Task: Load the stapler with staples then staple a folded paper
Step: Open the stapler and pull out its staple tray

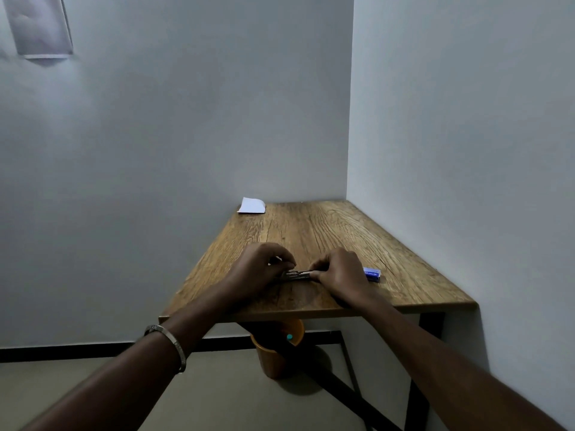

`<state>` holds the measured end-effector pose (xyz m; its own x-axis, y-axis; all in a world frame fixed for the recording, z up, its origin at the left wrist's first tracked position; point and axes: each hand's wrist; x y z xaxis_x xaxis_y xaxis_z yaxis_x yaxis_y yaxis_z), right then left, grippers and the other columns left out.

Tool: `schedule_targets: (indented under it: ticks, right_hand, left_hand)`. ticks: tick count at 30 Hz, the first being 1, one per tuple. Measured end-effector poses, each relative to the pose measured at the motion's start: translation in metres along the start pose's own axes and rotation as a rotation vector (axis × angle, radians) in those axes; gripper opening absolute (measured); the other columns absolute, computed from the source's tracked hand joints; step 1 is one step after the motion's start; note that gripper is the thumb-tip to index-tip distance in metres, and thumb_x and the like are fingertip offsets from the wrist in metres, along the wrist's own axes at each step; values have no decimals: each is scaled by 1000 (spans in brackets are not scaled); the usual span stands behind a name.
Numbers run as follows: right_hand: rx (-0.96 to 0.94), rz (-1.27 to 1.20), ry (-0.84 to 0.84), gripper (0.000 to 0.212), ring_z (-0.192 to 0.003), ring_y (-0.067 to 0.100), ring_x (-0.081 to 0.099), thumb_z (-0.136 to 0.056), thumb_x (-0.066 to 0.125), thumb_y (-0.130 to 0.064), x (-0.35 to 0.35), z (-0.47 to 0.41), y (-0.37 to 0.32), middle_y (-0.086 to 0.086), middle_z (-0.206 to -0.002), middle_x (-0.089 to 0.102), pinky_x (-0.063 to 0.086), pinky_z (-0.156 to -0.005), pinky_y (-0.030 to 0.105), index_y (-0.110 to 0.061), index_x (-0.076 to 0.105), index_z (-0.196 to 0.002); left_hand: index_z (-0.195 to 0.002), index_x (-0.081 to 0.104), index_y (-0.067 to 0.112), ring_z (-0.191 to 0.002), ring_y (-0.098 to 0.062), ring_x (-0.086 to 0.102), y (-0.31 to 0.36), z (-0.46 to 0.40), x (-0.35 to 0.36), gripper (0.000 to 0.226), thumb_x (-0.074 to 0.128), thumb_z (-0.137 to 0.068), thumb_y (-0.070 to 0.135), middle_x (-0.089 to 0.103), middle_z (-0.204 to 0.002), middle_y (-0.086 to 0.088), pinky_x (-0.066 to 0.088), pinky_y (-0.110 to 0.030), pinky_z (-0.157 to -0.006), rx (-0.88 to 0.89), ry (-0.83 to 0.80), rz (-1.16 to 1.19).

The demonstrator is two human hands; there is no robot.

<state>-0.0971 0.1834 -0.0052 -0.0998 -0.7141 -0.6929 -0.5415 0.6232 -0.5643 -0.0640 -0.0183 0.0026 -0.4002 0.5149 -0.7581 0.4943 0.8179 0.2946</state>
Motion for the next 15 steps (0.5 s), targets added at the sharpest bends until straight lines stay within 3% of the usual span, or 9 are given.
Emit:
schedule_targets:
  ticks: [3, 8, 15]
  right_hand:
    - [-3, 4, -5, 13, -81, 3, 64, -82, 79, -16, 1, 0, 1, -1, -95, 78, 45, -74, 14, -15, 80, -95]
    - [-1, 3, -6, 13, -88, 8, 69, -82, 78, -15, 0, 0, 1, 0, -95, 78, 54, -83, 23, -14, 79, -95]
    - [2, -1, -5, 13, -79, 1, 61, -82, 78, -15, 1, 0, 0, 0, -95, 78, 47, -75, 16, -15, 79, -95]
  left_hand:
    - [-95, 74, 22, -81, 8, 62, -2, 0, 2, 11, 71, -87, 15, 67, -89, 18, 48, -6, -71, 8, -7, -14]
    - [-94, 70, 25, -81, 11, 61, -3, -2, 2, 12, 69, -88, 15, 63, -87, 21, 47, -5, -69, 31, -33, -42]
    - [-98, 71, 25, -79, 16, 59, -1, -6, 0, 14, 70, -88, 16, 71, -92, 14, 45, -3, -68, 11, -96, -72]
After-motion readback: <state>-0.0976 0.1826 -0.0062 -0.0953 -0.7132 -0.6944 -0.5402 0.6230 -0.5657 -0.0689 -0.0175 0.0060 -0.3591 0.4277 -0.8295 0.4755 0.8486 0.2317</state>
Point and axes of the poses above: each hand's wrist, its own z-axis away from the middle knuckle, its own x-axis out of the palm, y = z × x
